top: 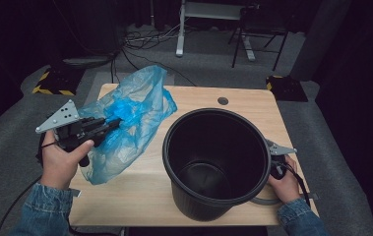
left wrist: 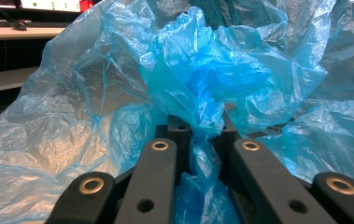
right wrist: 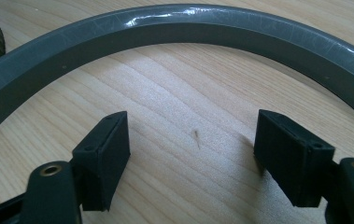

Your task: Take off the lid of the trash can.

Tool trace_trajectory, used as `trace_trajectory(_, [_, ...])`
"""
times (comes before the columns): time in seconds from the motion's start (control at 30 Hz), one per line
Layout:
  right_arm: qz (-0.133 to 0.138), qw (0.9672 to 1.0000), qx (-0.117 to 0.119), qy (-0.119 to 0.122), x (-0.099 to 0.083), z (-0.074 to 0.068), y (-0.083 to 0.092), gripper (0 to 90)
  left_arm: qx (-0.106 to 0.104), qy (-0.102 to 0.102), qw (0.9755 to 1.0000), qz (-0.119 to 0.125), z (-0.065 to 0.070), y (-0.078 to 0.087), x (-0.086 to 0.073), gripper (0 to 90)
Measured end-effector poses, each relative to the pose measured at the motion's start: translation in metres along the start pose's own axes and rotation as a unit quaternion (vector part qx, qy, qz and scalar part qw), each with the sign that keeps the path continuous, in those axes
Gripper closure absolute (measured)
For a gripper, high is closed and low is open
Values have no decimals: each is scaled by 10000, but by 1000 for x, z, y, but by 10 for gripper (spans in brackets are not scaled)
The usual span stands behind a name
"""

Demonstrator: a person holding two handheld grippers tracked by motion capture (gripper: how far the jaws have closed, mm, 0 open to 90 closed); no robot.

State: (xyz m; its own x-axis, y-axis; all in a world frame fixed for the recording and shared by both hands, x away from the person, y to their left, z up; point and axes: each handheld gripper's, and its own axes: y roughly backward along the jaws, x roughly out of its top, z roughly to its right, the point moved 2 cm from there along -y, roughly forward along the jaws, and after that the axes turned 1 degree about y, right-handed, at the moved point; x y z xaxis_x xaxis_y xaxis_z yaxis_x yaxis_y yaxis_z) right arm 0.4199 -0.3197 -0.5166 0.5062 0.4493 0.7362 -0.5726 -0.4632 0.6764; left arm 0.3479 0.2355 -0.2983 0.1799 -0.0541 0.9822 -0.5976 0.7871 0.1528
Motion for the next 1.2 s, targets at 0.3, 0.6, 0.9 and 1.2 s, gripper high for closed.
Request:
trace_trajectory(0.3, [0,10000,1,1,0,0,0,265,-266,-134,9996,24,22,-12,17,834])
trace_trajectory(0.6, [0,10000,2,-2,0,0,0,265,-535,-224,9983,51,42,-28,34,834])
trace_trajectory(0.9, [0,10000,5,0,0,0,0,265,-829,-297,9961,2,63,-48,48,834])
trace_trajectory(1.2, [-1,10000,10,-1,0,0,0,265,-1192,-405,9920,9,83,-71,59,834])
